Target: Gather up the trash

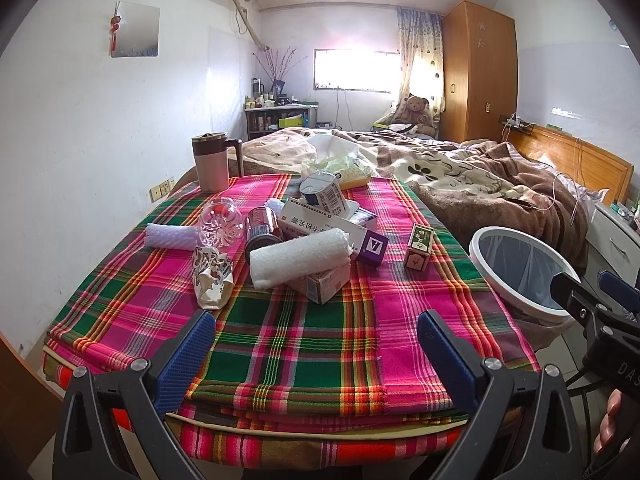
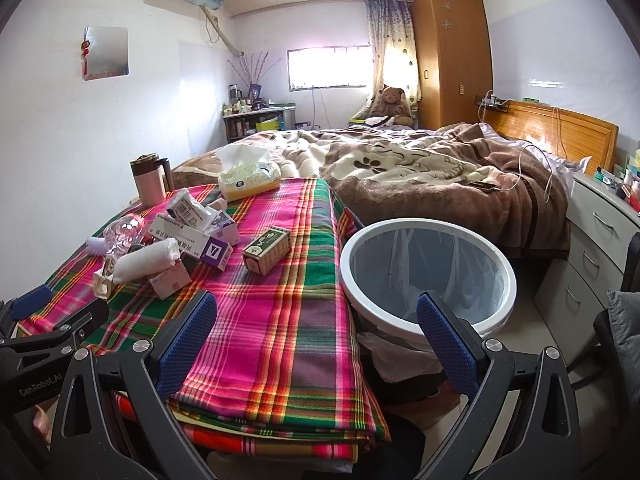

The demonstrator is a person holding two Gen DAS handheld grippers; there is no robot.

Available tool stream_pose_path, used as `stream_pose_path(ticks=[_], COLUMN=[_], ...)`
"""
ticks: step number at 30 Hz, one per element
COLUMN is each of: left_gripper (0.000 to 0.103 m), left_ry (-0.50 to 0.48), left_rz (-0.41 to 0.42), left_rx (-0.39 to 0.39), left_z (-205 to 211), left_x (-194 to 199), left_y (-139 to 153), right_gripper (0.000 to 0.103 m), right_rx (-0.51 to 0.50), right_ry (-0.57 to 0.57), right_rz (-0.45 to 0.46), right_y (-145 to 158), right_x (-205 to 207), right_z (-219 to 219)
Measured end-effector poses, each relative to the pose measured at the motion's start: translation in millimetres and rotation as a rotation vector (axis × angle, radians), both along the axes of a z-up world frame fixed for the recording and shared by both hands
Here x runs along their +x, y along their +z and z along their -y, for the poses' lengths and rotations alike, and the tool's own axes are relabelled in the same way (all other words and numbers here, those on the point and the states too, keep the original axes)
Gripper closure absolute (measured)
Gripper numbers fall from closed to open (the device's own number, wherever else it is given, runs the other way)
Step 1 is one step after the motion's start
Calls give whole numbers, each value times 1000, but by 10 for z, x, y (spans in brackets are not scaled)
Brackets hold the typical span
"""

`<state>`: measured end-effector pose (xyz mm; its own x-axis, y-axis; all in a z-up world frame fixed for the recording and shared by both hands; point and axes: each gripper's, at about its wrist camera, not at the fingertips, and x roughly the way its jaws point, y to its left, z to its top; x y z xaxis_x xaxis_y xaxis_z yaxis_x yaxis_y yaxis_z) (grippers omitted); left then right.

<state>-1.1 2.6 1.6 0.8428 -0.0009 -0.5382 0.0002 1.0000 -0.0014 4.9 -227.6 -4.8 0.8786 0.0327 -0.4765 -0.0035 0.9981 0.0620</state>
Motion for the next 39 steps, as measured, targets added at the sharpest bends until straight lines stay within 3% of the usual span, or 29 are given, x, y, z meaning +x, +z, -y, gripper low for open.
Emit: stream_pose_path(ticks=[24, 39], left_gripper=[1, 1], left_ry=[1, 5], left_rz=[-3, -45], left_rx=[-1, -24], left_z=[-8, -159], left_x=[5, 219], left_y=[2, -102], right_gripper=[1, 1], right_rx=[-5, -9], right_ry=[0, 6], right_rz=[-4, -31], right_y=[-9, -58], right_x=[9, 218], right_z=[-11, -46])
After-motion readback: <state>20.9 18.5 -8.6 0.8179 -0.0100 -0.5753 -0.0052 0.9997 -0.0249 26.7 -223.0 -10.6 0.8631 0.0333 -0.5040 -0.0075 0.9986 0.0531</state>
